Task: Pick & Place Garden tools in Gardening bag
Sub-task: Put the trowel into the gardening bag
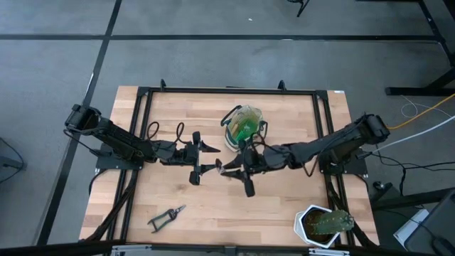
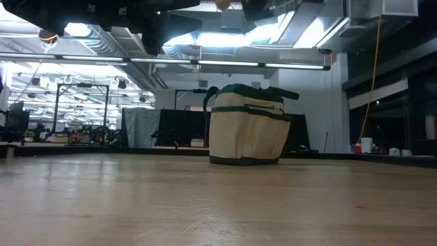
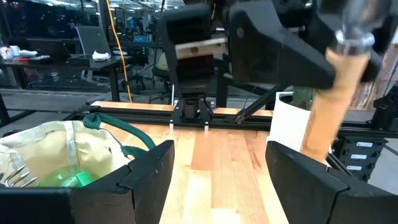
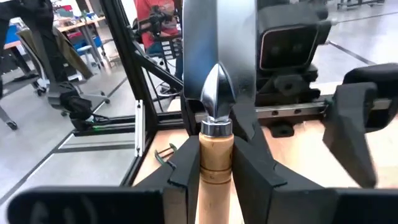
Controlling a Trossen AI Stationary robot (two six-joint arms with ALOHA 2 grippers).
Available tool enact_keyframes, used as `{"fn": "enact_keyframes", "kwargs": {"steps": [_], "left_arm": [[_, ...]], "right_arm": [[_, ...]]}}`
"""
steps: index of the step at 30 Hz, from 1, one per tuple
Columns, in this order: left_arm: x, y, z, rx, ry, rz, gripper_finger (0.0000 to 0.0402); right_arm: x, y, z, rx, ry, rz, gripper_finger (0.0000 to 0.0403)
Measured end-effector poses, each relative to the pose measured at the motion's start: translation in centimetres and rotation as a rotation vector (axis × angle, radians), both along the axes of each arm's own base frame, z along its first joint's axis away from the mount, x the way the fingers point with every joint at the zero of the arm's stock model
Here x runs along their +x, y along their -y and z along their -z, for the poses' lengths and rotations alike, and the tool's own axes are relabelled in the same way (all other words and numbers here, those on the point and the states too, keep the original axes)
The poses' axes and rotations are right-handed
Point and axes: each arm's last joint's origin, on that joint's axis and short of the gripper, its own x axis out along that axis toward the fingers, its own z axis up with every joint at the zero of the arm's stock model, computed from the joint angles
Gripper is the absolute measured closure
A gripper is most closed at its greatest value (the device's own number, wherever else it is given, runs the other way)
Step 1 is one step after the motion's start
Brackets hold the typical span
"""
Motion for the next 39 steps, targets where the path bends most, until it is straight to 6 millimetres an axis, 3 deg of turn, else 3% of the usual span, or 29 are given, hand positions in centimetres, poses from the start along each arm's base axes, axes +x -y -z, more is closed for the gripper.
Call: {"fn": "enact_keyframes", "kwargs": {"steps": [10,17,30,39], "left_arm": [[0.0,0.0,0.0,0.000,0.000,-0.001,0.0151],[0.0,0.0,0.0,0.000,0.000,0.000,0.0151],[0.0,0.0,0.0,0.000,0.000,0.000,0.0151],[0.0,0.0,0.0,0.000,0.000,0.000,0.0151]], "right_arm": [[-2.4,1.7,-3.0,-0.003,-0.011,0.025,0.0318],[-2.9,3.2,-4.0,0.000,0.004,0.071,0.0318],[-2.4,6.9,-3.8,-0.014,-0.016,0.237,0.0318],[-2.7,7.8,-2.4,0.015,-0.166,0.357,0.0318]]}}
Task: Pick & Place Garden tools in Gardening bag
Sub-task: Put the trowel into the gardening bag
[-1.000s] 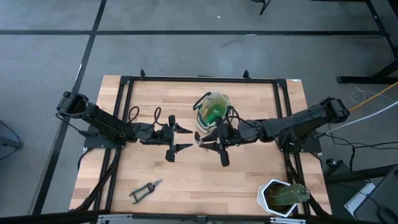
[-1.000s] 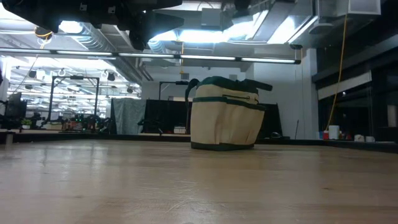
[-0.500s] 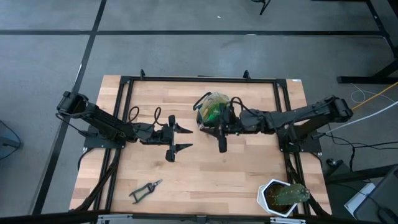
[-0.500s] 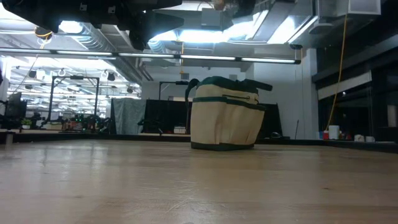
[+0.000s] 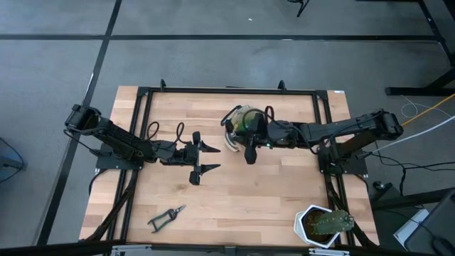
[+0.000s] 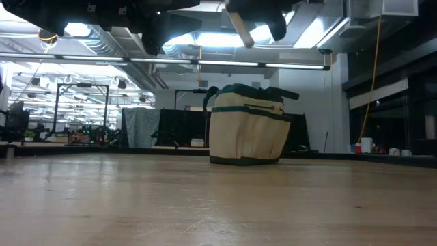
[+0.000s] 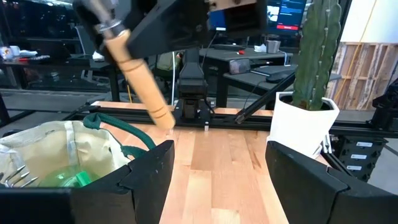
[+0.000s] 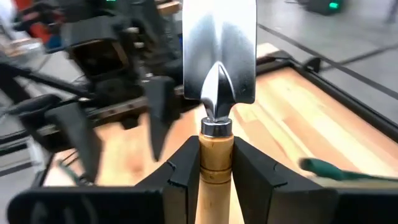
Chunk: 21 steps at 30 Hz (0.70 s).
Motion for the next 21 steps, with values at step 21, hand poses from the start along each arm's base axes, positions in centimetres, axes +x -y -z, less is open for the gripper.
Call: {"fn": "enact_keyframes", "kwargs": {"steps": [21], "left_arm": [[0.0,0.0,0.0,0.000,0.000,-0.001,0.0151]], "right_arm": [[1.8,1.6,3.6,-0.019,-0.066,0.416,0.0318]]}}
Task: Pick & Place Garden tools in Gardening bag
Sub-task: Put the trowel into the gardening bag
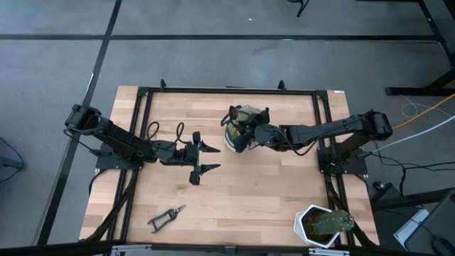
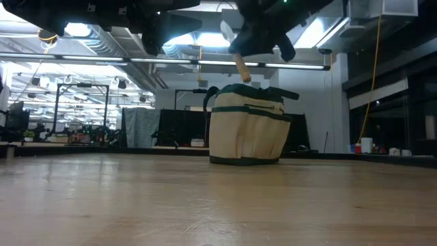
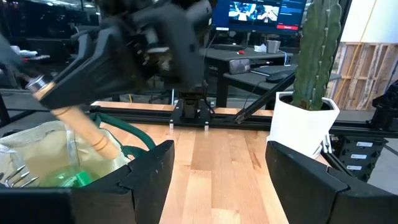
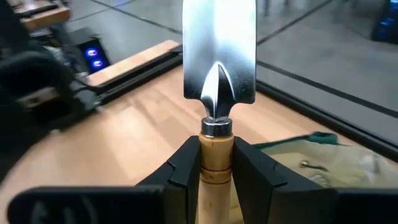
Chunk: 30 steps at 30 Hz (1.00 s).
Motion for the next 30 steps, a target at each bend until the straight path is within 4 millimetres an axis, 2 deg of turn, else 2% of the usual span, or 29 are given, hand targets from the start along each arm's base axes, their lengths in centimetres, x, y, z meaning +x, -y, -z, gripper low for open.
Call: {"fn": "enact_keyframes", "kwargs": {"steps": [8,16,30], "left_arm": [[0.0,0.0,0.0,0.000,0.000,0.000,0.0151],[0.0,0.0,0.0,0.000,0.000,0.001,0.0151],[0.0,0.0,0.0,0.000,0.000,0.000,0.0151]], "right_arm": [[0.6,1.6,1.1,0.004,-0.003,0.108,0.0318],[0.5,3.5,1.1,0.001,-0.011,0.168,0.0318],[0.2,3.7,2.3,0.078,-0.019,0.269,0.0318]]}}
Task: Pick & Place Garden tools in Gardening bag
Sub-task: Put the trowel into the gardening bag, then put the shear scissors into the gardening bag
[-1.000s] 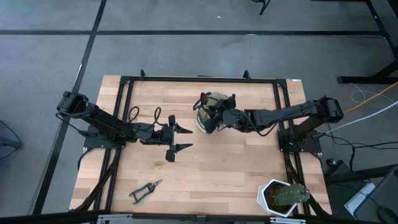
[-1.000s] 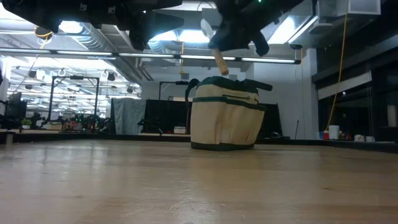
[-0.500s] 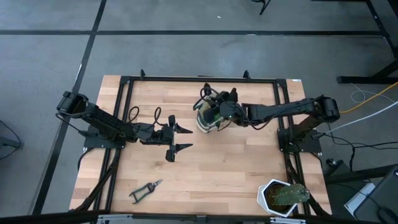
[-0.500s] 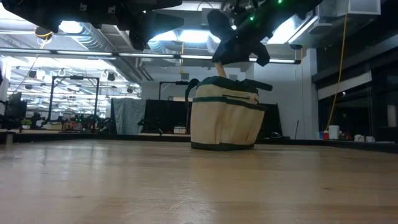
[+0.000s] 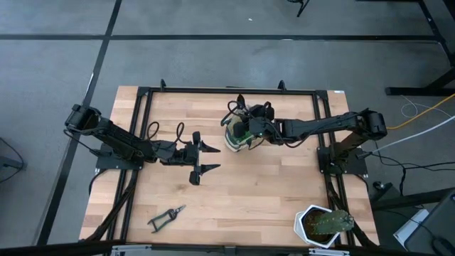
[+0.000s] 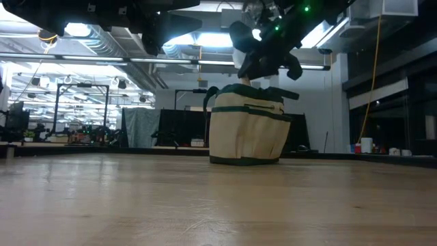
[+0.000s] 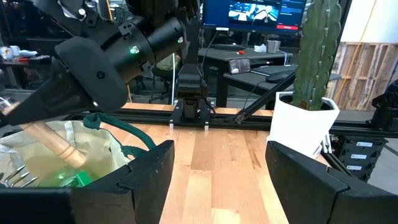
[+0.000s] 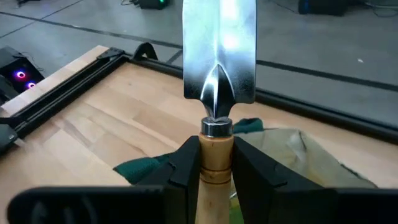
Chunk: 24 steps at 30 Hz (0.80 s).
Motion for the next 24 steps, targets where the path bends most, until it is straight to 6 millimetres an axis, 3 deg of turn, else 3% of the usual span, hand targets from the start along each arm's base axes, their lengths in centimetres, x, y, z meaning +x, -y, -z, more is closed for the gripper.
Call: {"fn": "enact_keyframes", "kwargs": {"steps": [9,19,24], "left_arm": [[0.00,0.01,0.00,0.000,0.000,0.000,0.0151],[0.00,0.01,-0.01,0.000,0.000,0.000,0.0151],[0.00,0.01,0.00,0.000,0.000,0.000,0.0151]], "right_arm": [[-0.25,-0.08,0.64,0.055,-0.036,-0.010,0.0303],[-0.44,-0.11,0.88,0.093,-0.034,0.011,0.0190],[-0.30,-0.27,0.90,0.135,-0.028,-0.040,0.0158]]}}
